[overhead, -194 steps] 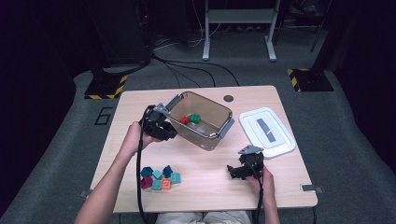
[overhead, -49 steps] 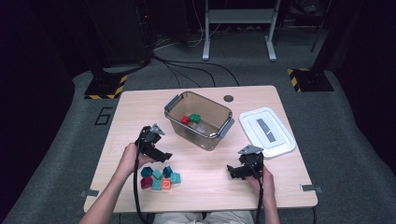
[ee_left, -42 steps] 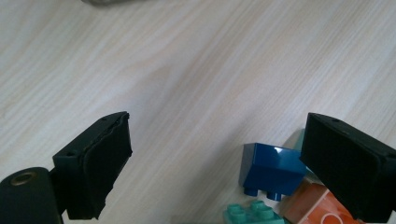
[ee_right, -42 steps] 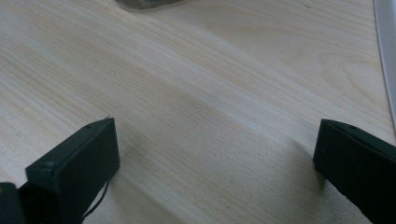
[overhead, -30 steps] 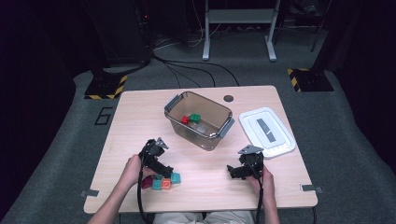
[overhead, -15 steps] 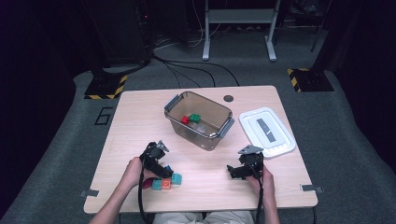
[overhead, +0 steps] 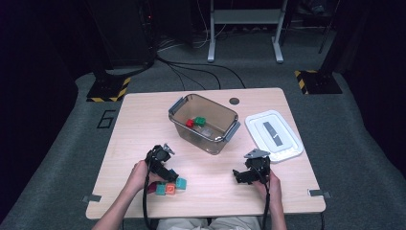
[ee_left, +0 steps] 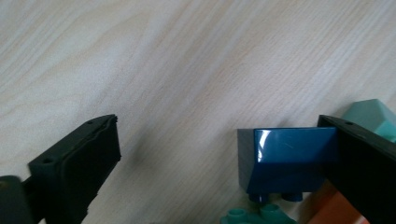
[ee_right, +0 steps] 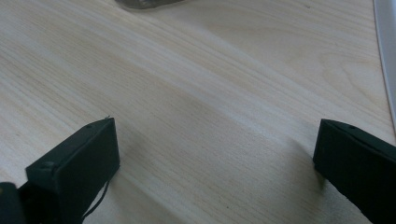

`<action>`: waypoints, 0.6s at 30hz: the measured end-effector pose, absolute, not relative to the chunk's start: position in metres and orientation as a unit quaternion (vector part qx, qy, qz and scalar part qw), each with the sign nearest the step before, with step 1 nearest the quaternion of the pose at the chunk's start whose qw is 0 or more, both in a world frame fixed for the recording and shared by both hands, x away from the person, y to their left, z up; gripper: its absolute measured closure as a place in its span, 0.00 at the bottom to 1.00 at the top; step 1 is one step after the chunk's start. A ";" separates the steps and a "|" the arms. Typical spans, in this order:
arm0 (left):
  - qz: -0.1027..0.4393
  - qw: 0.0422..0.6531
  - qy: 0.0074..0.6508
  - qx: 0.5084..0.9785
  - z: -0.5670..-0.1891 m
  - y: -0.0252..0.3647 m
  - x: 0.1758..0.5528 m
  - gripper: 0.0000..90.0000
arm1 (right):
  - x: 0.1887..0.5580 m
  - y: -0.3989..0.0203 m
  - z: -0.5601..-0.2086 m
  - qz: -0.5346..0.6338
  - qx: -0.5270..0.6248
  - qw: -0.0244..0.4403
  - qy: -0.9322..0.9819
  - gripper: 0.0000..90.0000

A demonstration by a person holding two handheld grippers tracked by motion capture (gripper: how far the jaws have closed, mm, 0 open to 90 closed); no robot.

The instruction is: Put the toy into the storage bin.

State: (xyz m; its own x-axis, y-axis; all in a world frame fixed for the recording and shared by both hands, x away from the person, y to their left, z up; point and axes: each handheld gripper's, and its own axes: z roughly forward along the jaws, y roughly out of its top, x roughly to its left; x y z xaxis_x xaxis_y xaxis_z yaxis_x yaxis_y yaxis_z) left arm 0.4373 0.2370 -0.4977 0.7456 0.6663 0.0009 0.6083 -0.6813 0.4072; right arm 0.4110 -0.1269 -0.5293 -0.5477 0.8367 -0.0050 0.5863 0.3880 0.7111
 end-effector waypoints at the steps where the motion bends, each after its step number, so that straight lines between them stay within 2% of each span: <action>1: 0.075 0.196 0.352 0.912 -0.498 0.236 0.437 0.00 | 0.411 -0.127 -0.529 0.337 0.435 0.186 0.814 0.00; 4: 0.077 0.193 0.350 0.913 -0.498 0.236 0.437 0.02 | 0.411 -0.128 -0.529 0.337 0.434 0.186 0.814 0.00; 6: 0.079 0.197 0.346 0.914 -0.497 0.237 0.437 0.11 | 0.411 -0.128 -0.529 0.337 0.434 0.186 0.814 0.00; 10: 0.074 0.207 0.338 0.915 -0.496 0.237 0.435 0.39 | 0.411 -0.127 -0.529 0.337 0.435 0.186 0.814 0.00; 17: 0.084 0.215 0.341 0.911 -0.495 0.240 0.434 0.62 | 0.411 -0.127 -0.529 0.337 0.436 0.185 0.814 0.00; 18: 0.083 0.215 0.342 0.911 -0.495 0.241 0.434 0.63 | 0.411 -0.127 -0.529 0.338 0.437 0.186 0.813 0.00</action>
